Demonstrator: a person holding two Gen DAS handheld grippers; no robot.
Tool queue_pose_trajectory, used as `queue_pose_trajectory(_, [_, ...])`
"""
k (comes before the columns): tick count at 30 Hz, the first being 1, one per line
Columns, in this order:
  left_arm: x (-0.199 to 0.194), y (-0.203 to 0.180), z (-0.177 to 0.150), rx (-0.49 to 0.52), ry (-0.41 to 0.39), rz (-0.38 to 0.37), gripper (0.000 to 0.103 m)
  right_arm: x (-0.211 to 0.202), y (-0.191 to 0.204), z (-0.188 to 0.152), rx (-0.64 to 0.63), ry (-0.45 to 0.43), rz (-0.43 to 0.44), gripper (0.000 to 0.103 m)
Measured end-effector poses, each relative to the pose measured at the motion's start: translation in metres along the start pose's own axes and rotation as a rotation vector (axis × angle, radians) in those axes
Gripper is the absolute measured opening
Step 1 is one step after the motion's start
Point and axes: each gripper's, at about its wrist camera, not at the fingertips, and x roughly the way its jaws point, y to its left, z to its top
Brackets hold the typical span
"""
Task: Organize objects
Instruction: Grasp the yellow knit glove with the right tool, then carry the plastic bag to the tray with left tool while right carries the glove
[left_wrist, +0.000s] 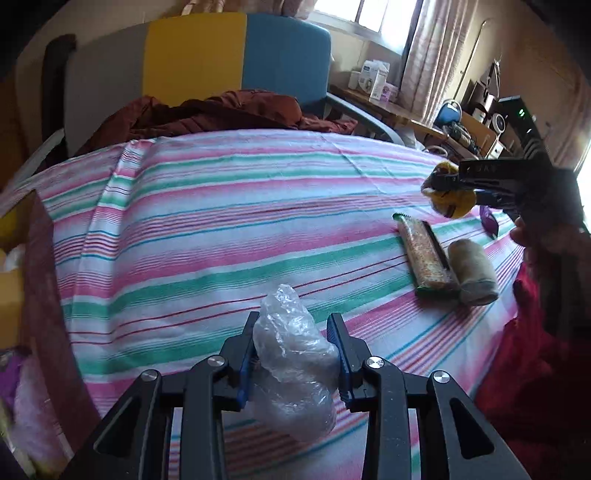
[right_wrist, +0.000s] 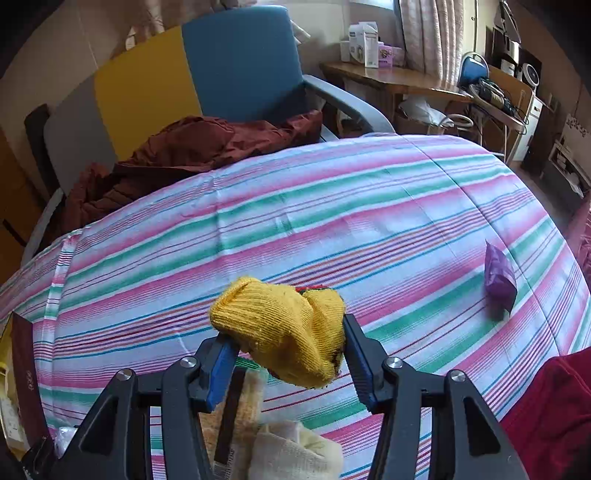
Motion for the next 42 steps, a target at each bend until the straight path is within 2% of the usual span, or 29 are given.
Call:
queue_pose_trajectory(9, [-0.08, 0.018, 0.003, -0.062, -0.123, -0.004, 0.036, -0.009, 0.019, -0.004, -0.088, -0.038, 0.003, 0.054])
queue_pose_trajectory(16, [-0.132, 0.056, -0.014, -0.114, -0.188, 0.094, 0.037, -0.007, 0.04, -0.011, -0.198, -0.047, -0.057, 0.055])
queue_pose_trajectory(21, [-0.159, 0.095, -0.035, -0.193, -0.212, 0.159, 0.037, -0.015, 0.064, -0.016, -0.267, -0.042, -0.052, 0.055])
queue_pose_trajectory(26, [-0.189, 0.138, -0.062, -0.291, -0.241, 0.222, 0.037, -0.048, 0.112, -0.024, -0.326, -0.076, 0.047, 0.055])
queue_pose_trajectory(32, [-0.219, 0.178, -0.096, -0.388, -0.272, 0.272, 0.037, -0.076, 0.195, -0.055, -0.426, -0.055, 0.261, 0.055])
queue_pose_trajectory(38, [-0.23, 0.196, -0.118, -0.437, -0.291, 0.232, 0.037, -0.09, 0.294, -0.096, -0.549, 0.024, 0.49, 0.056])
queue_pose_trajectory(42, [-0.226, 0.195, -0.122, -0.429, -0.292, 0.196, 0.037, -0.095, 0.346, -0.11, -0.592, 0.069, 0.591, 0.056])
